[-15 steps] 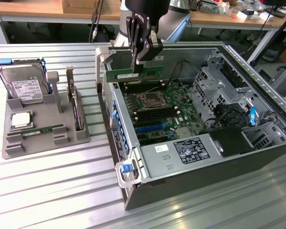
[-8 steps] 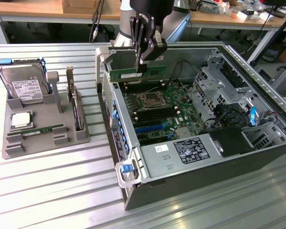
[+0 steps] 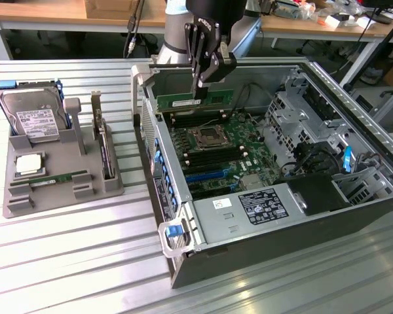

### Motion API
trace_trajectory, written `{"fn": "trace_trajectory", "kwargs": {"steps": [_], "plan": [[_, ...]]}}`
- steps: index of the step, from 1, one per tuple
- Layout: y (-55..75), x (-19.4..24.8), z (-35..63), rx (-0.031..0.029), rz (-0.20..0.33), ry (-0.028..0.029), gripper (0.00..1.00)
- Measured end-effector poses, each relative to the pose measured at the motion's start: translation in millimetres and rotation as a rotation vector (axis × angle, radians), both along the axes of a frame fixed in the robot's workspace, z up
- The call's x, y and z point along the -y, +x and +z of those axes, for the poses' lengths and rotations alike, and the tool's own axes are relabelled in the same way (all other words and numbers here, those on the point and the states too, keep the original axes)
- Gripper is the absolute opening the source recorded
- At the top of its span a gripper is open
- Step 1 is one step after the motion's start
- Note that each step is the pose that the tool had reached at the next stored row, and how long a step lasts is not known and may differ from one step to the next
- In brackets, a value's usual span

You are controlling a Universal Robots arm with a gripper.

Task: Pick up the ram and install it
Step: 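Pick up the ram and move it above insertion slot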

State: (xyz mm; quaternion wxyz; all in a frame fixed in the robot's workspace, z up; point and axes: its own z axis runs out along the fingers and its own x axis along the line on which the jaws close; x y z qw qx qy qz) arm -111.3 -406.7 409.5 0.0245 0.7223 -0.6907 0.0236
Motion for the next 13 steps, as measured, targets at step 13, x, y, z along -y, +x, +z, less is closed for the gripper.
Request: {"fn": "trace_trajectory", "kwargs": {"steps": [13], "plan": [[18.0,-1.1,0.0,0.0,0.0,-0.0013,0.12]]}}
